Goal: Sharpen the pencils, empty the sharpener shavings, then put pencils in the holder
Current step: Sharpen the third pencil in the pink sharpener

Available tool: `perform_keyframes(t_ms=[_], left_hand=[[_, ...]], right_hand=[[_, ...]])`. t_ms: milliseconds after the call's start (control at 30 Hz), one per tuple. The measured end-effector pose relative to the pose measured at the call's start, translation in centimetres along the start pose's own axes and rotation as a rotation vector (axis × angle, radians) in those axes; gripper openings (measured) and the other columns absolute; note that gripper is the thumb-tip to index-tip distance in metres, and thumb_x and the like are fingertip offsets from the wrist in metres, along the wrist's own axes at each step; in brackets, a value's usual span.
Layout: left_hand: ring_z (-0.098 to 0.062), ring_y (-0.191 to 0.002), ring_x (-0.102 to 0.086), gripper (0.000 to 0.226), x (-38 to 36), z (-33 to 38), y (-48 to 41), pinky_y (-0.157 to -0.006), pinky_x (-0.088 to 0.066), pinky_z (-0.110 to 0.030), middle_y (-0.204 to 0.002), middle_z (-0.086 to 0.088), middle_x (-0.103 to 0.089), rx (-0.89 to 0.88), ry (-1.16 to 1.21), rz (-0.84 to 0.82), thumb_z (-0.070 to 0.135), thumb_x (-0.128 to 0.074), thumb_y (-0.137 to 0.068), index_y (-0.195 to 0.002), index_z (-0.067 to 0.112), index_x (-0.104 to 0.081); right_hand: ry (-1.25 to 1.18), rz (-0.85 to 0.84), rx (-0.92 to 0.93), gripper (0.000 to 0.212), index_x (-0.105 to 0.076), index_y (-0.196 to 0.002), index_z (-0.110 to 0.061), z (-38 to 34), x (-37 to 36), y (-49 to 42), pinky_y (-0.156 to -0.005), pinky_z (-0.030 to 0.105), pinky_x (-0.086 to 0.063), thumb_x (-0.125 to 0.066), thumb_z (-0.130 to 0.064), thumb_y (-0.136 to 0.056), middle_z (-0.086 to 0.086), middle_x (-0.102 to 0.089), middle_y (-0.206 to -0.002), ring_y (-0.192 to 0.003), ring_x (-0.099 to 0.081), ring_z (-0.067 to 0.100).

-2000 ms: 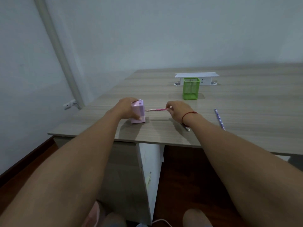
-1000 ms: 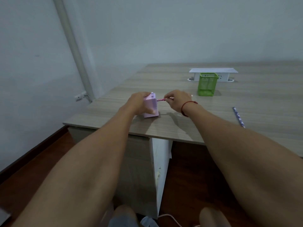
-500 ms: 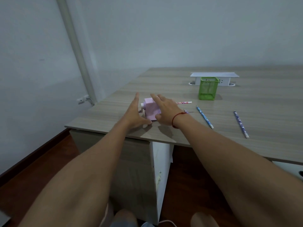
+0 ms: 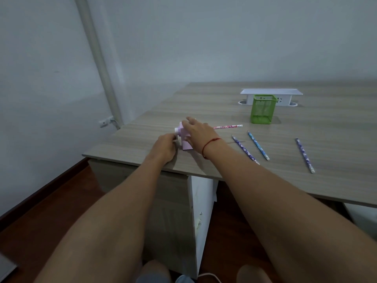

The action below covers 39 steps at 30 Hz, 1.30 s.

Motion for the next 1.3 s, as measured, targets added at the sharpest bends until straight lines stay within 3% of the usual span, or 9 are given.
perform_keyframes(t_ms=[133,333,433,667,833,933,1033,1133,1300], left_hand=[[-0.039,-0.096,-0.061,0.024,-0.1,-0.3,-0.3,-0.077,-0.048,-0.040,-0.105,-0.022,-0.067,-0.024,-0.073,0.019,0.006,-0.041,-0.088,-0.098,0.005,-0.063],[-0.038,-0.090,-0.062,0.021,0.0,-0.7,-1.2,-0.073,-0.049,-0.040,-0.101,-0.019,-0.068,-0.092,-0.152,0.004,0.006,-0.043,-0.086,-0.095,0.008,-0.063],[-0.035,-0.088,-0.062,0.020,0.9,-0.3,-2.4,-0.073,-0.050,-0.040,-0.098,-0.016,-0.068,-0.107,-0.199,0.073,0.007,-0.044,-0.089,-0.096,0.009,-0.063],[-0.038,-0.087,-0.058,0.016,2.6,1.4,-4.0,-0.062,-0.032,-0.034,-0.094,-0.021,-0.062,-0.175,-0.311,0.144,-0.004,-0.042,-0.088,-0.088,0.002,-0.056],[-0.038,-0.090,-0.058,0.013,3.8,2.0,-4.3,-0.070,-0.042,-0.039,-0.095,-0.022,-0.061,-0.223,-0.291,0.167,0.003,-0.043,-0.092,-0.089,0.003,-0.055],[-0.035,-0.091,-0.057,0.018,4.6,1.9,-3.1,-0.076,-0.044,-0.040,-0.097,-0.020,-0.061,-0.234,-0.245,0.231,0.004,-0.038,-0.096,-0.096,0.003,-0.057],[-0.033,-0.102,-0.057,0.026,4.6,1.6,-0.2,-0.083,-0.046,-0.040,-0.112,-0.018,-0.060,-0.242,-0.215,0.317,0.008,-0.038,-0.098,-0.116,0.004,-0.055],[-0.031,-0.104,-0.057,0.026,4.2,1.7,1.1,-0.082,-0.046,-0.039,-0.113,-0.016,-0.060,-0.254,-0.202,0.293,0.008,-0.038,-0.098,-0.116,0.004,-0.055],[-0.033,-0.094,-0.057,0.017,4.4,1.6,0.9,-0.074,-0.045,-0.040,-0.103,-0.015,-0.059,-0.270,-0.228,0.194,0.008,-0.039,-0.096,-0.100,0.006,-0.056]], right_hand=[[-0.029,0.043,-0.002,0.046,-0.039,-0.137,-0.011,-0.3,-0.2,-0.1,-0.093,0.045,-0.049,-0.051,-0.024,-0.095,0.005,-0.043,-0.144,-0.115,-0.058,0.036],[-0.009,0.071,-0.002,0.046,-0.041,-0.135,-0.011,-0.3,-0.6,-0.3,-0.091,0.045,-0.050,-0.056,-0.020,-0.092,0.007,-0.045,-0.142,-0.106,-0.062,0.036],[-0.013,0.059,0.011,0.042,-0.043,-0.133,-0.009,-0.3,-0.4,-0.6,-0.093,0.047,-0.050,-0.054,-0.020,-0.094,0.009,-0.048,-0.138,-0.106,-0.061,0.037],[0.032,0.069,-0.050,0.043,-0.043,-0.132,-0.007,-0.9,-0.3,-0.6,-0.093,0.049,-0.050,-0.055,-0.019,-0.093,0.012,-0.048,-0.137,-0.107,-0.059,0.037],[0.056,0.082,-0.066,0.047,-0.039,-0.136,-0.006,-1.4,0.3,0.5,-0.093,0.042,-0.050,-0.056,-0.014,-0.092,0.014,-0.045,-0.140,-0.111,-0.058,0.035],[0.050,0.087,-0.070,0.047,-0.040,-0.135,-0.006,-1.6,0.5,0.4,-0.094,0.041,-0.048,-0.057,-0.012,-0.092,0.014,-0.046,-0.139,-0.113,-0.057,0.033],[-0.002,0.075,-0.080,0.042,-0.043,-0.133,-0.006,-1.6,0.5,0.0,-0.098,0.042,-0.047,-0.054,-0.011,-0.093,0.014,-0.048,-0.138,-0.116,-0.055,0.034],[-0.046,0.074,-0.080,0.041,-0.045,-0.132,-0.006,-1.5,0.3,-0.4,-0.101,0.044,-0.045,-0.054,-0.010,-0.093,0.014,-0.048,-0.138,-0.119,-0.054,0.033],[-0.125,0.047,-0.069,0.049,-0.045,-0.132,-0.007,-1.0,-0.1,-0.6,-0.101,0.043,-0.044,-0.063,-0.011,-0.086,0.012,-0.046,-0.140,-0.121,-0.052,0.033]])
Point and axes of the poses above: each hand's wrist, its own y-axis away from the middle knuckle, its own x-axis out of the back of the hand, z = x × y, the point moved 6 cm from there along -y, towards the middle knuckle
